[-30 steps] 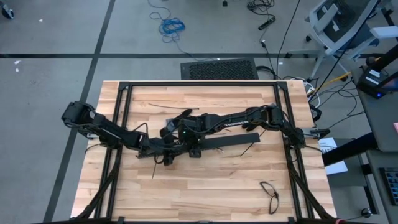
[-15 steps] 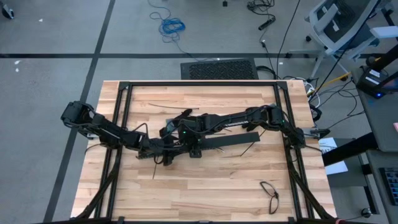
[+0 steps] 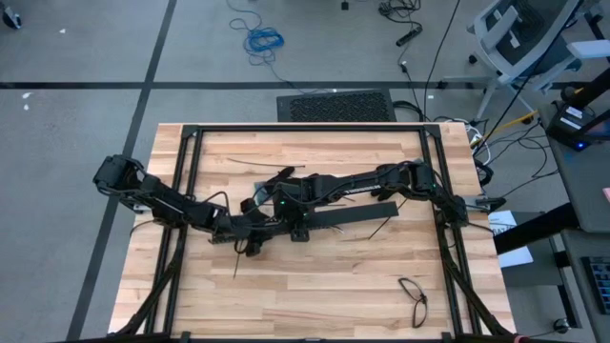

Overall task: Ziptie cables
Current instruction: Close the cable duct

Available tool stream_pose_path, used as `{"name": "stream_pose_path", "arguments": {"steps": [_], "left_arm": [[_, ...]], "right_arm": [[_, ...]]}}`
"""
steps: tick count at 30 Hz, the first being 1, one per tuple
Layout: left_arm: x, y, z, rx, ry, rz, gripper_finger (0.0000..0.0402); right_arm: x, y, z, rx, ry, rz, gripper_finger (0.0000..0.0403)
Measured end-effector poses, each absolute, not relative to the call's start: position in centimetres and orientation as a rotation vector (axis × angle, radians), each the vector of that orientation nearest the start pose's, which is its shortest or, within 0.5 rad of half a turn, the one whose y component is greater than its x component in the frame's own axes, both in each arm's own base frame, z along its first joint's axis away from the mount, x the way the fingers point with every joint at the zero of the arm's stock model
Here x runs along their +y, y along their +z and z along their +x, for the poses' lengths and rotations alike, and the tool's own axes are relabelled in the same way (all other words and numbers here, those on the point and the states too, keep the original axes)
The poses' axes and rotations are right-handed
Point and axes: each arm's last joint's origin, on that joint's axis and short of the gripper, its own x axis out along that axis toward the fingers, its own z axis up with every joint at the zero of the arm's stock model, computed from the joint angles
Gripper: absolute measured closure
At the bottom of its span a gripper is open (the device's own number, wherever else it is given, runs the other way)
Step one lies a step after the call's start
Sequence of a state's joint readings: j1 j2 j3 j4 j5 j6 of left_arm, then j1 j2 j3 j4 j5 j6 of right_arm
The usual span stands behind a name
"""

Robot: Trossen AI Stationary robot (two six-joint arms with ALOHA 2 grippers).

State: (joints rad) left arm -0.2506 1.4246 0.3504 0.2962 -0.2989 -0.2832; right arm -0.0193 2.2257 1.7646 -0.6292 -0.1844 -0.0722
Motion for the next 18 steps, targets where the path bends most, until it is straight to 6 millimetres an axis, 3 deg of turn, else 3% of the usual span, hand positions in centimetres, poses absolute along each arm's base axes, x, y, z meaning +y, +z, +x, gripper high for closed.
{"name": "stream_pose_path", "arguments": {"steps": [18], "left_arm": [[-4.63,11.63,21.88,0.656,0.171,-0.058,0.0064]], "right_arm": [[-0.38,17.24,47.14,1.079,0.187,0.046,0.0154]]}}
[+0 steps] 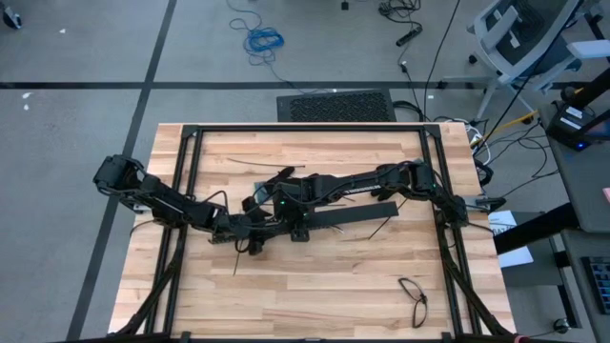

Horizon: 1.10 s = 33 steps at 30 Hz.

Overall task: Ziptie cables
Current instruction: Close the cable duct

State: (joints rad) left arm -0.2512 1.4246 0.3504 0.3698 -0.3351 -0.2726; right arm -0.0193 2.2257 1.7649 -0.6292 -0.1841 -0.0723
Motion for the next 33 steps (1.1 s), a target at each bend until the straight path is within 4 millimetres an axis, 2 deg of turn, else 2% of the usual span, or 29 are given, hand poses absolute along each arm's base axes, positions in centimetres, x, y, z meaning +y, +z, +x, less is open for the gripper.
{"name": "stream_pose_path", "arguments": {"steps": [7,33], "left_arm": [[-4.82,11.26,21.51,0.705,0.166,-0.041,0.0064],[-4.78,11.34,21.57,0.696,0.165,0.014,0.0064]], "right_arm": [[-0.38,17.24,47.14,1.079,0.187,0.046,0.0154],[-0.37,17.14,47.25,1.070,0.198,0.028,0.0154]]}}
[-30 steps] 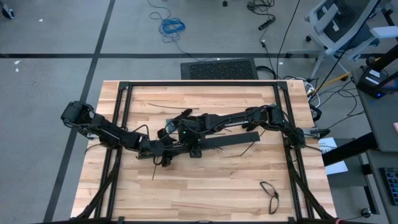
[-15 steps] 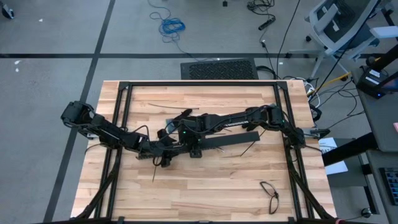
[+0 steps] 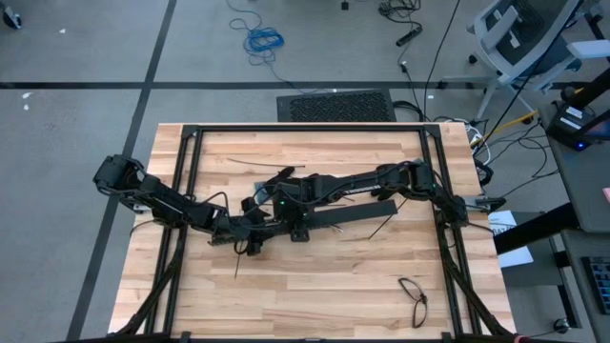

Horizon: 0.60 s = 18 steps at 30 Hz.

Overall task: Ziptie cables
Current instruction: Close the cable duct

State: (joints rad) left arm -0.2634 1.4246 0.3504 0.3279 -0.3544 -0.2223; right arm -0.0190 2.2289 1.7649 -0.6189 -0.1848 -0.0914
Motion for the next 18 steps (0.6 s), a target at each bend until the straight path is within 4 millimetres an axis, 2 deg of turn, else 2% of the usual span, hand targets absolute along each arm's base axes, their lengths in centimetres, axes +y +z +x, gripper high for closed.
{"name": "stream_pose_path", "arguments": {"steps": [3,10,18], "left_arm": [[-4.77,11.37,21.59,0.692,0.166,0.017,0.0070],[-4.77,11.38,21.60,0.687,0.177,-0.019,0.0115],[-4.57,10.56,22.24,0.671,0.199,-0.054,0.0120]], "right_arm": [[-0.38,17.14,47.31,1.065,0.198,0.028,0.0154],[-0.46,17.10,47.32,1.065,0.195,0.028,0.0154],[-0.47,17.12,47.33,1.064,0.193,0.027,0.0154]]}}
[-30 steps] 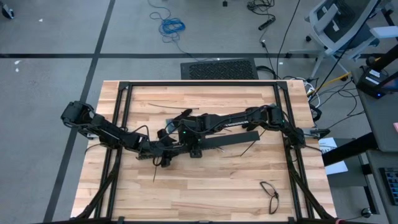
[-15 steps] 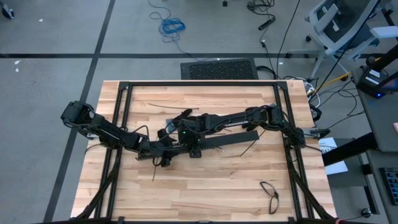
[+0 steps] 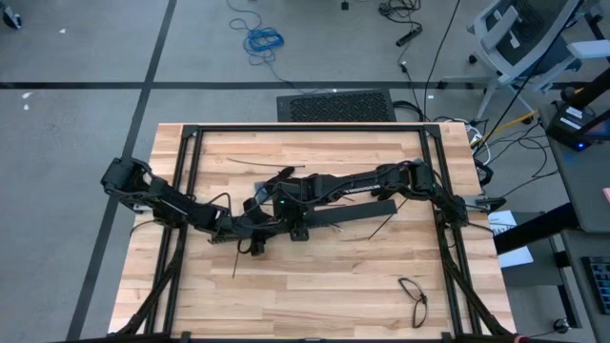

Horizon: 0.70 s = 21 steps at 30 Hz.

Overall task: Ziptie cables
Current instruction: Close the cable duct

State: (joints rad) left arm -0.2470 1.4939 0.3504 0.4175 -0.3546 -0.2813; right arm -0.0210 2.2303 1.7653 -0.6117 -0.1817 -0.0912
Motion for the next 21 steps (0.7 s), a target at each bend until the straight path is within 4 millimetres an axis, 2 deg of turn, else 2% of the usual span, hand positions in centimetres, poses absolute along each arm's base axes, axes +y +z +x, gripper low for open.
{"name": "stream_pose_path", "arguments": {"steps": [5,17,21], "left_arm": [[-4.42,9.87,22.64,0.668,0.202,-0.064,0.0120],[-4.41,9.95,22.61,0.671,0.193,-0.031,0.0121],[-4.42,9.95,22.61,0.670,0.192,-0.029,0.0135]], "right_arm": [[-0.48,17.10,47.34,1.064,0.192,0.027,0.0154],[-0.48,17.10,47.36,1.062,0.193,0.027,0.0154],[-0.48,17.10,47.36,1.062,0.192,0.027,0.0154]]}}
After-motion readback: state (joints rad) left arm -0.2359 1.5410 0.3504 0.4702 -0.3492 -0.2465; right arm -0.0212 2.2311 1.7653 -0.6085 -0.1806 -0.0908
